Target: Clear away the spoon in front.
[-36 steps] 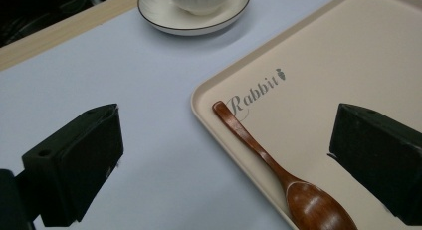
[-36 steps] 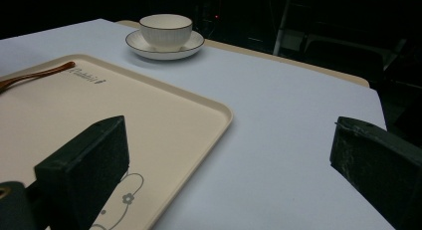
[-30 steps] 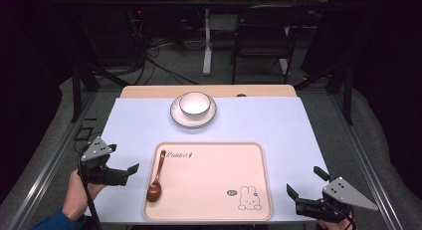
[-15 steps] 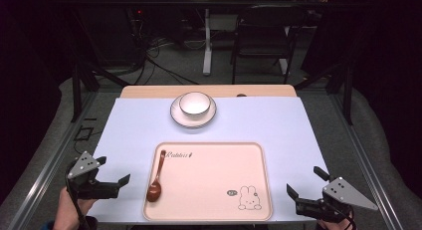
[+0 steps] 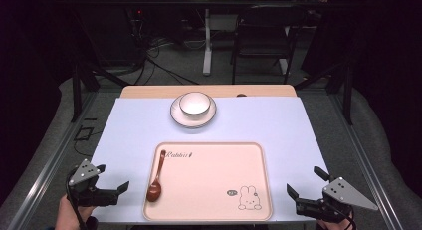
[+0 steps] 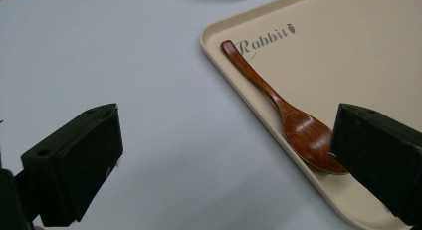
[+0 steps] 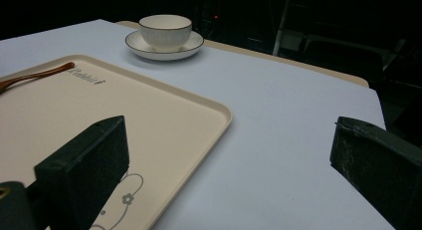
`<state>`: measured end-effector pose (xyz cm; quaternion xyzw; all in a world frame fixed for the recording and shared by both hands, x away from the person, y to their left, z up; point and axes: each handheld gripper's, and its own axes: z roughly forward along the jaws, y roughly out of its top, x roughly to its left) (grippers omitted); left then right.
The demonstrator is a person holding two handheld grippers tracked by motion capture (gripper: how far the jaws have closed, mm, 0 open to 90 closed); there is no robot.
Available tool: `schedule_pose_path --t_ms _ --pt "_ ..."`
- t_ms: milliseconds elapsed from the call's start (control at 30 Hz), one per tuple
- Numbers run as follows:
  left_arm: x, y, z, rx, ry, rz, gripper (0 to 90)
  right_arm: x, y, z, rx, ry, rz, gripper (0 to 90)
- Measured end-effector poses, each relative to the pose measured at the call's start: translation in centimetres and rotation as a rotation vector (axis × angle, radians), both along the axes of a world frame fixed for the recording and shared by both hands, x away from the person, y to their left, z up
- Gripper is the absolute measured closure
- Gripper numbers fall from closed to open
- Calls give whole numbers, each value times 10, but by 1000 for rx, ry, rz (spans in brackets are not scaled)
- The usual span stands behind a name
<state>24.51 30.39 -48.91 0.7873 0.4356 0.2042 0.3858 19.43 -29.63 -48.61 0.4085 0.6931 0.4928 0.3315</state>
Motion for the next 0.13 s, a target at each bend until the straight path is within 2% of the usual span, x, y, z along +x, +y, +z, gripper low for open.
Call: schedule_pose_path --t_ms 133 --pt "1 3 0 -37 -19 10 3 0 0 0 -2 3 2 10"
